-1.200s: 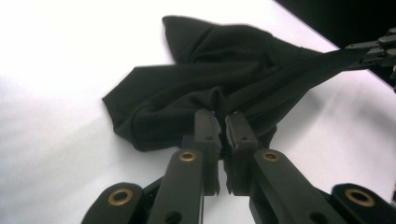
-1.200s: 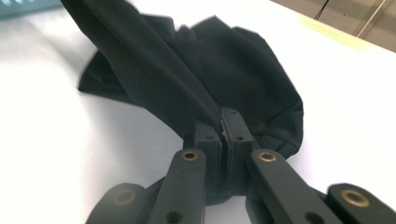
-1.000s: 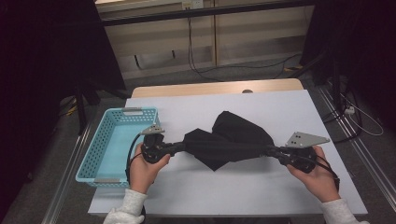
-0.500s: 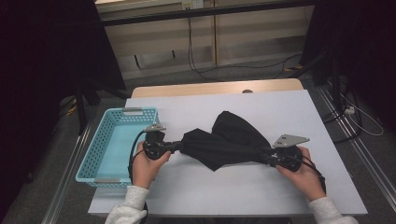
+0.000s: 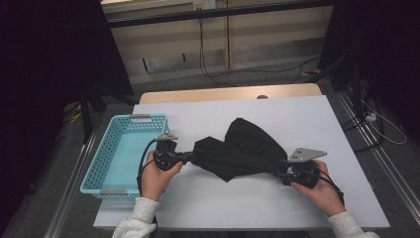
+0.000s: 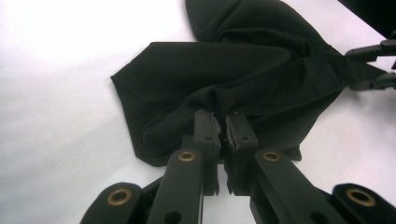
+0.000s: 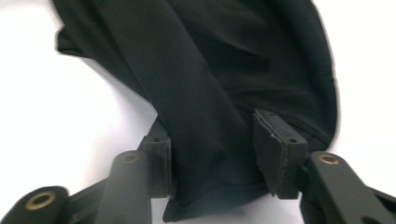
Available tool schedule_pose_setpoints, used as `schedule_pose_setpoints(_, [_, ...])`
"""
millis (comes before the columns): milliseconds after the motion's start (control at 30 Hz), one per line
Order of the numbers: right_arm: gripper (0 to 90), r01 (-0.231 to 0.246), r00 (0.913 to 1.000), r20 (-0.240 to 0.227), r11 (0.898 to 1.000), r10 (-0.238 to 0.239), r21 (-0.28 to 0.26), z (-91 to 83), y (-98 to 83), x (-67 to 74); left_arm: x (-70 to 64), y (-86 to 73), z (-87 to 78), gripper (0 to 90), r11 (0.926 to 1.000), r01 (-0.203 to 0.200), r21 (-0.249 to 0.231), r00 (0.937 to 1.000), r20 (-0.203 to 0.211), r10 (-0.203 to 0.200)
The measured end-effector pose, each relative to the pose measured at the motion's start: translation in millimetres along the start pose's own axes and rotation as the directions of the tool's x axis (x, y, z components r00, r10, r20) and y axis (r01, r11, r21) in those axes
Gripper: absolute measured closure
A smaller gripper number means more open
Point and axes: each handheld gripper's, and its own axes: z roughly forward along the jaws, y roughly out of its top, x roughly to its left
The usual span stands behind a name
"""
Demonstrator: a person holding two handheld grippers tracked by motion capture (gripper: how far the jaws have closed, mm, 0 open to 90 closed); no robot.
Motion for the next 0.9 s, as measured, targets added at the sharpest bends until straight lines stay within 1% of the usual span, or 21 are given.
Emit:
schedule_pose_setpoints(67, [48.2,0.020,0.9998,-0.006,1.000,-0.020,0.001,-1.1,1.0,3.3,1.3,0.6,-2.1,85.1,1.0000,0.002,-0.001,1.0000,-0.004,-0.002])
schedule_pose_setpoints(133, [48.1,0.043,0.9991,0.002,0.999,-0.043,0.015,-1.6,0.5,6.2,2.6,0.4,-3.2,85.1,0.9999,0.011,-0.007,0.9999,-0.007,-0.012])
schedule_pose_setpoints(200, [49.7,0.058,0.9982,0.014,0.998,-0.058,0.035,-1.4,-1.9,5.1,3.4,0.2,-4.5,85.1,0.9998,0.020,-0.009,0.9998,-0.008,-0.020])
schedule_pose_setpoints(233, [50.4,0.058,0.9980,0.022,0.998,-0.059,0.039,-2.3,-3.1,3.2,3.7,0.2,-5.2,85.1,0.9997,0.023,-0.011,0.9997,-0.008,-0.023])
schedule_pose_setpoints(267, [51.6,0.050,0.9983,0.029,0.998,-0.051,0.031,-3.9,-4.2,0.1,3.7,0.2,-5.7,85.1,0.9996,0.026,-0.014,0.9996,-0.008,-0.026])
schedule_pose_setpoints(333, [59.9,0.024,0.9985,0.048,1.000,-0.024,0.000,-9.8,-5.2,-6.4,3.2,0.3,-5.9,85.1,0.9995,0.026,-0.020,0.9996,-0.008,-0.026])
schedule_pose_setpoints(367, [69.8,0.007,0.9992,0.040,1.000,-0.006,-0.023,-13.2,-5.5,-9.0,3.3,0.5,-5.8,85.1,0.9996,0.022,-0.016,0.9997,-0.007,-0.022])
schedule_pose_setpoints(400, [81.6,-0.003,0.9997,0.025,0.999,0.005,-0.046,-16.5,-5.8,-11.3,3.1,0.5,-5.3,85.0,0.9996,0.021,-0.018,0.9997,-0.008,-0.021])
schedule_pose_setpoints(433, [83.6,-0.019,0.9997,0.015,0.997,0.020,-0.069,-19.4,-6.2,-13.4,3.2,0.4,-4.5,85.0,0.9997,0.019,-0.017,0.9997,-0.011,-0.019])
schedule_pose_setpoints(500, [85.0,-0.057,0.9981,0.018,0.994,0.059,-0.090,-22.9,-6.1,-17.7,2.6,0.1,-2.8,85.0,0.9997,0.022,-0.011,0.9997,-0.009,-0.022])
schedule_pose_setpoints(533, [85.3,-0.078,0.9969,0.005,0.993,0.079,-0.093,-23.9,-6.1,-20.1,1.9,-0.3,-1.2,84.9,0.9998,0.020,-0.008,0.9998,-0.006,-0.021])
schedule_pose_setpoints(567, [85.4,-0.096,0.9952,0.009,0.991,0.097,-0.093,-24.3,-6.4,-22.0,0.8,-0.9,1.3,84.9,0.9998,0.019,-0.007,0.9998,-0.002,-0.019])
schedule_pose_setpoints(600, [85.4,-0.110,0.9936,0.016,0.990,0.111,-0.089,-24.1,-7.0,-23.5,-0.3,-1.5,4.2,84.6,1.0000,0.007,0.002,1.0000,-0.003,-0.007])
schedule_pose_setpoints(667, [85.4,-0.147,0.9888,0.016,0.987,0.148,-0.068,-21.7,-8.3,-26.0,-1.6,-3.2,11.5,84.2,0.9998,0.006,0.021,1.0000,0.001,-0.006])
schedule_pose_setpoints(733, [85.4,-0.183,0.9829,0.016,0.982,0.184,-0.041,-19.7,-9.4,-28.4,-2.8,-4.1,16.6,83.9,0.9992,-0.001,0.039,1.0000,-0.009,0.001])
schedule_pose_setpoints(800, [85.4,-0.212,0.9771,0.015,0.977,0.212,-0.039,-20.6,-10.1,-31.9,-5.2,-4.0,17.9,83.7,0.9993,-0.001,0.037,1.0000,0.003,0.001])
schedule_pose_setpoints(833, [85.4,-0.219,0.9753,0.019,0.975,0.220,-0.038,-22.3,-10.2,-33.9,-6.8,-3.8,18.4,83.8,0.9993,-0.001,0.038,0.9999,0.012,0.000])
schedule_pose_setpoints(900, [85.4,-0.231,0.9725,0.022,0.972,0.232,-0.054,-26.6,-11.2,-37.8,-9.5,-4.0,20.0,83.7,0.9991,-0.007,0.042,0.9997,0.025,0.006])
